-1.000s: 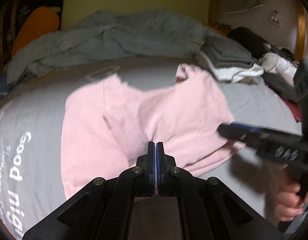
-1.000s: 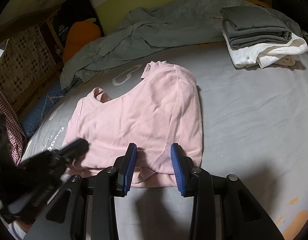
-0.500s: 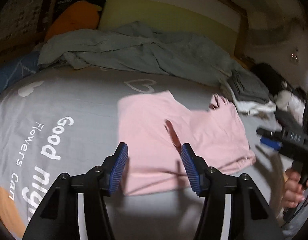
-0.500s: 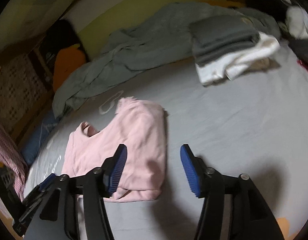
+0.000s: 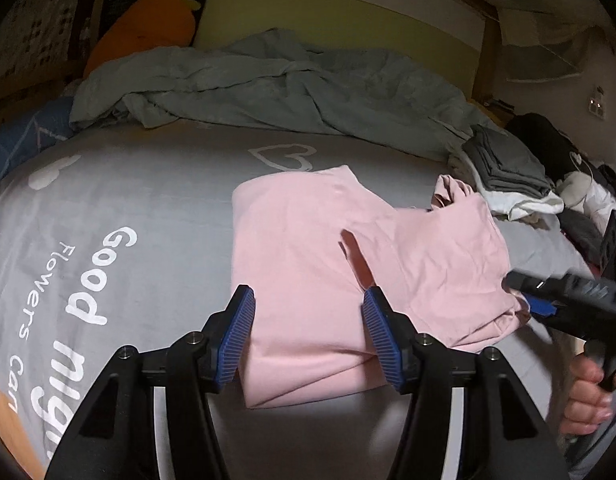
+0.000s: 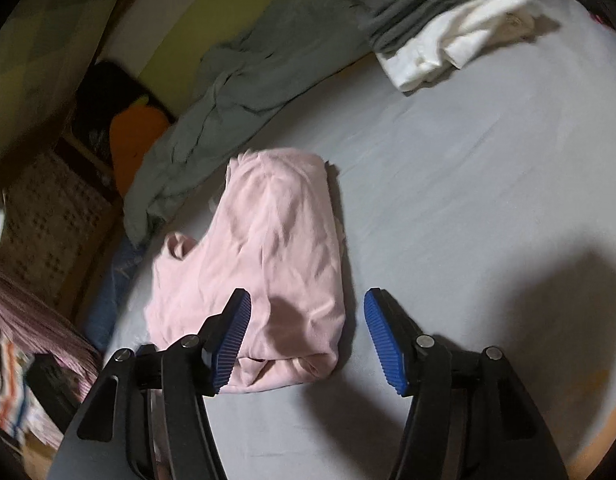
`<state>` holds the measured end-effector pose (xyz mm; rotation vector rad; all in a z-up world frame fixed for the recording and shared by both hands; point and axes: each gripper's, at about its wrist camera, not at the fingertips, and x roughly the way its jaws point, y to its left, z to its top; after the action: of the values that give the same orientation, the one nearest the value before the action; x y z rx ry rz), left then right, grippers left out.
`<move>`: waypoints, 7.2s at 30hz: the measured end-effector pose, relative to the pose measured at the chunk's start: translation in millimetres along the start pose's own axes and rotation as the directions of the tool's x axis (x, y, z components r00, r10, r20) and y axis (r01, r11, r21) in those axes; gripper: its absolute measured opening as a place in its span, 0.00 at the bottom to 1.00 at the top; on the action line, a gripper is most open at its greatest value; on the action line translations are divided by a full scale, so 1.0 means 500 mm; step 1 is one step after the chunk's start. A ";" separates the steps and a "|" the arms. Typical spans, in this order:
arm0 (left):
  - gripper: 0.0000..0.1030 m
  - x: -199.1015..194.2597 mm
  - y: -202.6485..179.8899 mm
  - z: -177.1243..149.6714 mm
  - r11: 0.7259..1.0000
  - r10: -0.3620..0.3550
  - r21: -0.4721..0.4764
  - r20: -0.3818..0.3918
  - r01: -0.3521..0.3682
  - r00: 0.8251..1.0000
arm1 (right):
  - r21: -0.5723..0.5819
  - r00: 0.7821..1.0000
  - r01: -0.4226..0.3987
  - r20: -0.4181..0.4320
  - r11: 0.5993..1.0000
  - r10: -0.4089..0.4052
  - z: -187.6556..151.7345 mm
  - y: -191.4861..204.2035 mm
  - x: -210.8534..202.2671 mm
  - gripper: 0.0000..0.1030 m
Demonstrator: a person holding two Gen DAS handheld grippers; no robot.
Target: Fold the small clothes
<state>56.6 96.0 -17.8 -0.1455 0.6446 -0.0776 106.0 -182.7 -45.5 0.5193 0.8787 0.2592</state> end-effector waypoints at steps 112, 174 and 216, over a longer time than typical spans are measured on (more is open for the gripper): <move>0.29 0.184 0.113 0.192 0.999 -0.036 -0.025 -0.207 0.032 0.978 | -0.547 0.980 -0.193 -0.150 0.814 0.132 -0.076 0.317 0.110 0.13; 0.21 0.048 0.040 0.203 0.887 -0.436 -0.214 -0.095 0.409 0.895 | -0.089 0.906 -0.410 -0.154 0.908 0.394 0.139 0.217 0.095 0.25; 0.47 0.463 -0.547 0.387 0.783 -0.622 0.069 0.063 0.618 0.781 | -0.229 0.904 0.180 0.421 0.956 -0.069 0.570 -0.211 -0.101 0.43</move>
<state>350.8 -179.7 41.3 -0.3147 0.4882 -0.7273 299.6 -385.9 81.5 0.2503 0.4539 0.1367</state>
